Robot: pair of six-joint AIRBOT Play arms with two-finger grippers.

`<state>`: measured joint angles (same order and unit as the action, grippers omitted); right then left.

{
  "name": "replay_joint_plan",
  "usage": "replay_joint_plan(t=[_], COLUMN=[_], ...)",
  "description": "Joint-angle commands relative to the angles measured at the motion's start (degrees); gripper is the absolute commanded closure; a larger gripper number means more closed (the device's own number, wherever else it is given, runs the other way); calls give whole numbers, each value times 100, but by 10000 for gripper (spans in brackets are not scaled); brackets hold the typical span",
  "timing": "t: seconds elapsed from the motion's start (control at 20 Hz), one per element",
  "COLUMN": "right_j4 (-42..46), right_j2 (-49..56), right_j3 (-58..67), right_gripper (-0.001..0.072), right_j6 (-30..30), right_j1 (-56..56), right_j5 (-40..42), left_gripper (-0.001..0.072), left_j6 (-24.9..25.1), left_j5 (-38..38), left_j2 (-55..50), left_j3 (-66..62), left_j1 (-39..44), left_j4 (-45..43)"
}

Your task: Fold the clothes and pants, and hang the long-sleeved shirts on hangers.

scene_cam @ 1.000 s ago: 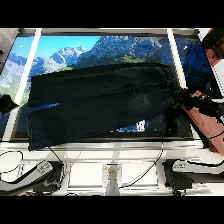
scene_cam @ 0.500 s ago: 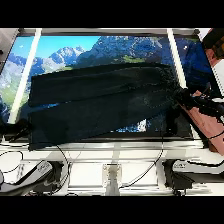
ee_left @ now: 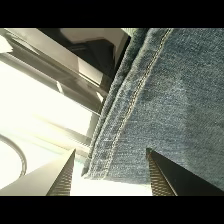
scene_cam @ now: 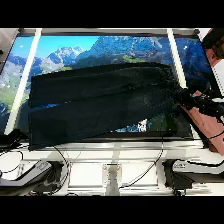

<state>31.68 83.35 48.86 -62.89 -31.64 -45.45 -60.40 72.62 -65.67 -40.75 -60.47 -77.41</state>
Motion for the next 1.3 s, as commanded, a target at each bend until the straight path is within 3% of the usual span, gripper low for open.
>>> replay_joint_plan(t=[0.0, 0.3, 0.7, 0.75, 0.8, 0.9, 1.05, 1.15, 1.25], right_j4=[0, 0, 0, 0, 0, 2, 11, 52, 332], right_j2=[0, 0, 0, 0, 0, -2, -146, -407, -739], right_j3=[7, 7, 7, 7, 7, 22, 129, 280, 485], right_gripper=[674, 674, 674, 674, 674, 674, 676, 677, 677], right_j6=[-2, -2, -2, -2, -2, 2, 2, -46, -673], right_j1=[0, 2, 2, 2, 2, 0, 2, 2, 2], right_j5=[-4, -13, -42, -44, -50, -179, -404, -525, -636], left_gripper=[202, 202, 203, 230, 339, 689, 684, 684, 685], left_j6=[352, 1062, 1123, 1143, 1182, 1322, 1333, 1329, 1126], left_j5=[146, 466, 476, 479, 476, 476, 737, 1145, 1386], left_j2=[-326, -726, -1064, -1064, -1062, -1056, -1054, -1054, -1054], left_j3=[9, 9, 120, 142, 140, 87, -238, -745, -1351], left_j1=[-68, -70, -70, -68, -70, -70, -42, 83, 223], left_j4=[175, 144, -326, -245, -109, 321, 1047, 1088, 1207])
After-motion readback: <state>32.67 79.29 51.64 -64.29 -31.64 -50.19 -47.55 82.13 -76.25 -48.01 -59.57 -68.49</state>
